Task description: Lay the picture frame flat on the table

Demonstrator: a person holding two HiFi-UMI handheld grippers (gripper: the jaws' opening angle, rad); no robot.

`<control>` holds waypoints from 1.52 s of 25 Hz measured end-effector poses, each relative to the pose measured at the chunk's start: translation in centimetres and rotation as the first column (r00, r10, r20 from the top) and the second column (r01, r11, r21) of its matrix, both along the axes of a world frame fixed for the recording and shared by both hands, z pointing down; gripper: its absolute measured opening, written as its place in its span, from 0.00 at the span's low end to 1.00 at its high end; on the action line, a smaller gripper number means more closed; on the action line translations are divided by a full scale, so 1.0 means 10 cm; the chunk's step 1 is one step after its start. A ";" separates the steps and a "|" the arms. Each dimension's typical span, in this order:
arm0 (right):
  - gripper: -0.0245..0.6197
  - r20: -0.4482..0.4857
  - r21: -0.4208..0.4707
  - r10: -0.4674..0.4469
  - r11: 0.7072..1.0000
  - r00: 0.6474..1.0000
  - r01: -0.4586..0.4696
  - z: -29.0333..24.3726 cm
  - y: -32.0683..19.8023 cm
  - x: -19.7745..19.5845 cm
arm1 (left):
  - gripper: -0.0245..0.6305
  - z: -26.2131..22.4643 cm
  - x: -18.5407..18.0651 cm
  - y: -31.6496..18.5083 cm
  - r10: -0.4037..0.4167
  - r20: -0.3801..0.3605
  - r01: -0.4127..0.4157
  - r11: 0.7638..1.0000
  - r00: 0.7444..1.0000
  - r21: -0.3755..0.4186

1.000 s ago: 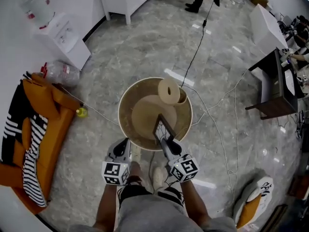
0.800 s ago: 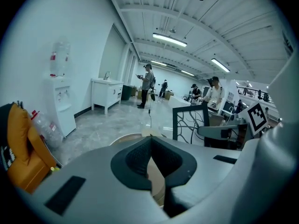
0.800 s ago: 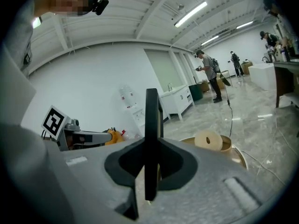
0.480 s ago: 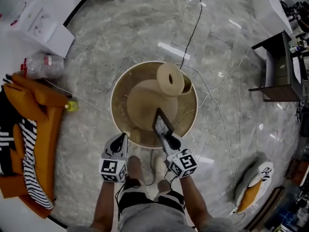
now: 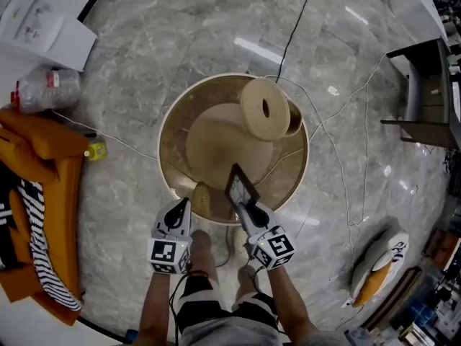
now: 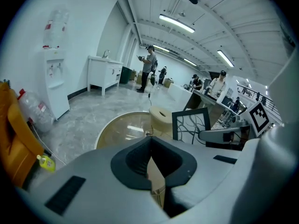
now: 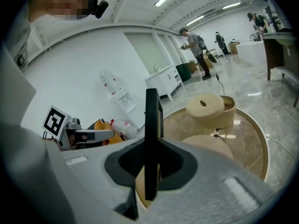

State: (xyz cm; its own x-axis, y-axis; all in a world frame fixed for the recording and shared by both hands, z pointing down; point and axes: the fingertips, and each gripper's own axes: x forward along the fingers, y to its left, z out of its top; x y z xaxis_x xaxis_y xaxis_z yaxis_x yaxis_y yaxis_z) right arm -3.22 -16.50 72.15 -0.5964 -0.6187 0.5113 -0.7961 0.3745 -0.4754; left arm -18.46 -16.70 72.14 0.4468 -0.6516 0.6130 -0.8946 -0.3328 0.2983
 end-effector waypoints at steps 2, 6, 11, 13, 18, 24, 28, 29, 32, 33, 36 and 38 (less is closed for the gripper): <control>0.11 0.000 -0.020 0.018 1.000 1.000 -0.018 0.18 -0.01 0.00 | 0.07 0.19 -0.03 0.01 0.002 -0.002 -0.002 1.000 1.000 -0.021; 0.11 -0.004 -0.053 0.032 0.998 0.999 -0.033 0.50 0.04 0.00 | 0.07 0.50 -0.05 0.06 0.011 -0.006 -0.012 0.998 1.000 -0.058; 0.11 0.013 -0.102 0.071 0.992 0.997 -0.069 0.79 0.06 0.05 | 0.07 0.70 -0.01 0.06 0.032 -0.010 -0.033 0.996 0.999 -0.085; 0.11 0.012 -0.113 0.080 0.991 0.997 -0.078 0.88 0.08 0.06 | 0.07 0.77 0.01 0.07 0.039 -0.017 -0.040 0.995 0.999 -0.094; 0.11 -0.003 -0.131 0.065 0.989 0.998 -0.065 1.11 0.04 0.10 | 0.07 0.93 0.09 0.03 0.051 -0.016 -0.052 0.992 0.999 -0.115; 0.11 -0.059 -0.144 0.027 0.989 0.998 -0.035 1.29 0.00 0.11 | 0.07 1.06 0.16 -0.01 0.067 -0.022 -0.069 0.989 0.998 -0.134; 0.12 -0.039 -0.161 0.033 0.986 0.999 -0.039 1.34 -0.04 0.12 | 0.07 1.11 0.19 -0.03 0.074 -0.027 -0.077 0.987 0.997 -0.144; 0.12 -0.034 -0.162 0.036 0.986 0.999 -0.041 1.35 -0.05 0.12 | 0.07 1.12 0.19 -0.04 0.074 -0.028 -0.077 0.986 0.997 -0.145; 0.12 -0.033 -0.167 0.039 0.985 0.999 -0.044 1.38 -0.08 0.13 | 0.07 1.15 0.19 -0.06 0.069 -0.029 -0.073 0.986 0.997 -0.150; 0.12 -0.038 -0.170 0.041 0.984 0.998 -0.047 1.41 -0.09 0.14 | 0.07 1.16 0.19 -0.06 0.068 -0.030 -0.072 0.986 0.997 -0.151; 0.13 -0.063 -0.180 0.046 0.982 0.997 -0.057 1.49 -0.12 0.19 | 0.07 1.19 0.19 -0.06 0.068 -0.030 -0.072 0.985 0.997 -0.154; 0.13 -0.076 -0.184 0.053 0.981 0.996 -0.066 1.53 -0.14 0.23 | 0.07 1.20 0.19 -0.07 0.068 -0.030 -0.071 0.985 0.997 -0.155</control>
